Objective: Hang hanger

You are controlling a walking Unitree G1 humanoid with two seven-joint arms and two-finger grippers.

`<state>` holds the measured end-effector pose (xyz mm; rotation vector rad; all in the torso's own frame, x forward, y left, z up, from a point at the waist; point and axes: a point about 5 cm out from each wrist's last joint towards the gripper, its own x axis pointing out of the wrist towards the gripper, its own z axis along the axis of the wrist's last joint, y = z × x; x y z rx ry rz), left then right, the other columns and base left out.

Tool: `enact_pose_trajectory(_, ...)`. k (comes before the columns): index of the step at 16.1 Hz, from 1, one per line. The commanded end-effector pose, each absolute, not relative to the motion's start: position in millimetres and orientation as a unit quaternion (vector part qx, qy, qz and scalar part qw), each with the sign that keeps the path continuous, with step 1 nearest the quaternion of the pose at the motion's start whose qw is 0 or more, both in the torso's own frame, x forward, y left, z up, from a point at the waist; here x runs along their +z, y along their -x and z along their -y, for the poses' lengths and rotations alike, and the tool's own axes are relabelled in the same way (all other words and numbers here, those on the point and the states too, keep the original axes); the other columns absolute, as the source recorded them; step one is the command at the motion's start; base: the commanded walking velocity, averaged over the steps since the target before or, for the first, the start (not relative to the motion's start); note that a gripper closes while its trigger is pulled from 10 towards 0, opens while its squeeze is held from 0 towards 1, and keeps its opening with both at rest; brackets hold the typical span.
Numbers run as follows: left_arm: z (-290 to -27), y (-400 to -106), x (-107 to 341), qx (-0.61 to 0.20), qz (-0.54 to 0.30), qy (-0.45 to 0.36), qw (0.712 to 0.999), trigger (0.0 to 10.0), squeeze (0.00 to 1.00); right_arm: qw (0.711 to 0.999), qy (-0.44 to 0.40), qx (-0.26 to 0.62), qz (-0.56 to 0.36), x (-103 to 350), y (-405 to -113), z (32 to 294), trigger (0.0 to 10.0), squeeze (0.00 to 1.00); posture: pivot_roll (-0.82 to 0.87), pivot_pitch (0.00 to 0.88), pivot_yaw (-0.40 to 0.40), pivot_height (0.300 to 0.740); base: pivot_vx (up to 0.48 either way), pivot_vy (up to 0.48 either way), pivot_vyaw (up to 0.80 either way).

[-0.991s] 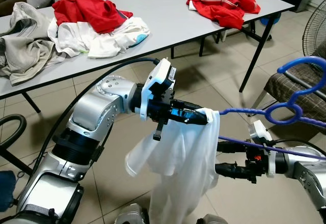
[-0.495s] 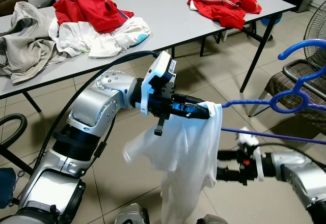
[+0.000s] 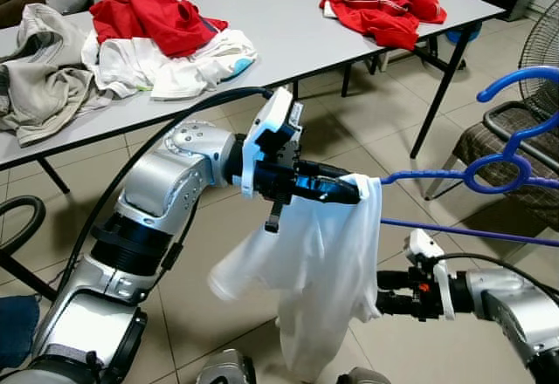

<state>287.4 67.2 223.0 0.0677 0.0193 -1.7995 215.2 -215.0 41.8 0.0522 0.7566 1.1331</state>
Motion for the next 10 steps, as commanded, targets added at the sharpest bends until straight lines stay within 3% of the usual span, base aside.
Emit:
enact_pose_trajectory(1, -72, -291, 234, -0.777, 0.016, -0.037, 0.628, 0.0, 0.00, 0.784, -0.012, 0.504, -0.361, 39, -214, 223, 0.0, 0.00, -0.13, 0.000, 0.055, 0.740, 0.000, 0.000, 0.00)
enact_pose_trajectory(5, -74, -292, 233, -0.774, 0.014, -0.038, 0.632, 0.0, 0.00, 0.805, -0.015, 0.453, -0.382, 27, -207, 237, 0.0, 0.00, -0.13, 0.000, 0.057, 0.740, 0.000, 0.000, 0.00)
enact_pose_trajectory(8, -78, -292, 230, -0.768, 0.009, -0.043, 0.639, 0.0, 0.00, 0.838, -0.020, 0.390, -0.382, 20, -202, 252, 0.0, 0.00, -0.14, 0.000, 0.056, 0.740, 0.000, 0.000, 0.00)
enact_pose_trajectory(9, -80, -293, 229, -0.765, 0.007, -0.046, 0.643, 0.0, 0.00, 0.850, -0.019, 0.366, -0.378, 19, -202, 258, 0.0, 0.00, -0.14, 0.000, 0.055, 0.740, 0.000, 0.000, 0.00)
enact_pose_trajectory(10, -84, -293, 225, -0.756, 0.001, -0.054, 0.652, 0.0, 0.00, 0.883, -0.031, 0.306, -0.355, 21, -206, 271, 0.0, 0.00, -0.14, 0.000, 0.054, 0.740, 0.000, 0.000, 0.00)
